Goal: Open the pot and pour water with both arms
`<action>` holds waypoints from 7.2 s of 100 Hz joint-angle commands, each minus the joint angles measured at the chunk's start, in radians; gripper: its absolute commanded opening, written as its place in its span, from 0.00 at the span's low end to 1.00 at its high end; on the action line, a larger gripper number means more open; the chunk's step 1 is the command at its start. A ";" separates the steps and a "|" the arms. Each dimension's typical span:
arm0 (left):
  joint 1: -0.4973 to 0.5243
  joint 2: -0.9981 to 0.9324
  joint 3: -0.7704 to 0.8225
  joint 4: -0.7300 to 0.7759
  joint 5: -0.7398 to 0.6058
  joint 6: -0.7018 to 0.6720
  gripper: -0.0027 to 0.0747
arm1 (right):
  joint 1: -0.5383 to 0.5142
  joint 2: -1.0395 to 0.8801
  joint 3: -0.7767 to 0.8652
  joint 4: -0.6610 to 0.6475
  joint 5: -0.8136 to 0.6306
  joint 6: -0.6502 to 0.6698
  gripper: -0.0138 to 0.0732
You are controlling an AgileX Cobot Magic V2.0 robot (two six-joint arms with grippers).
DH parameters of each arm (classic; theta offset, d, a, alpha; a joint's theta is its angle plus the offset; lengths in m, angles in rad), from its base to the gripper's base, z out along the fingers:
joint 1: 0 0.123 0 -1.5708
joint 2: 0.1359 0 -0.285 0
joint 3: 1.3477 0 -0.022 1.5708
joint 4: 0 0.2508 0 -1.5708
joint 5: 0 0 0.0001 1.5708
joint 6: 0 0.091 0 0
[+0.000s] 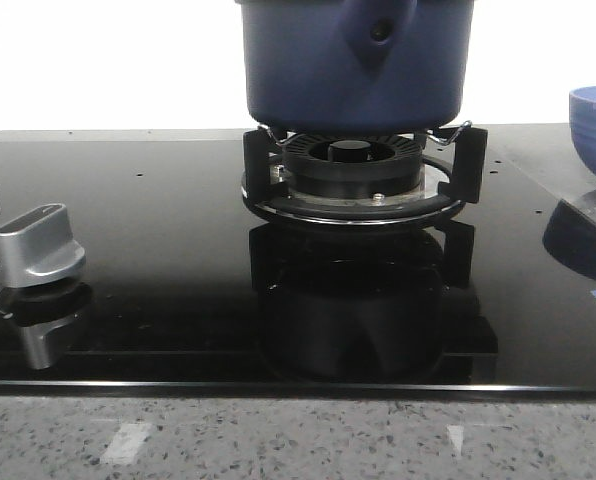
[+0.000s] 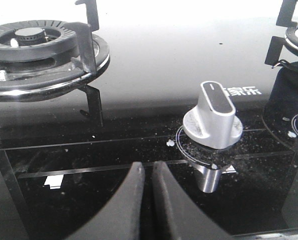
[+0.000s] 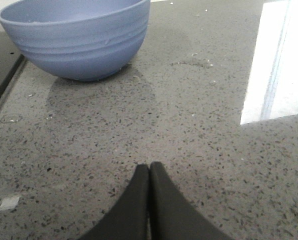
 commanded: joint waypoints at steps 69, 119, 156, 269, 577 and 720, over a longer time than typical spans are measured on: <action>-0.006 -0.020 0.031 0.000 -0.052 -0.008 0.01 | -0.006 -0.021 0.026 -0.003 -0.024 -0.007 0.07; -0.006 -0.020 0.031 0.000 -0.052 -0.008 0.01 | -0.006 -0.021 0.026 -0.023 -0.026 -0.007 0.07; -0.006 -0.020 0.031 0.000 -0.052 -0.008 0.01 | -0.006 -0.021 0.026 -0.034 -0.191 -0.007 0.07; -0.006 -0.020 0.025 -0.861 -0.419 -0.008 0.01 | -0.006 -0.021 0.026 0.351 -0.525 0.148 0.07; -0.111 0.501 -0.535 -1.404 0.139 1.282 0.39 | 0.246 0.267 -0.509 0.408 0.001 -0.337 0.58; -0.448 1.248 -1.058 -1.572 0.018 1.664 0.59 | 0.246 0.267 -0.497 0.408 0.059 -0.337 0.58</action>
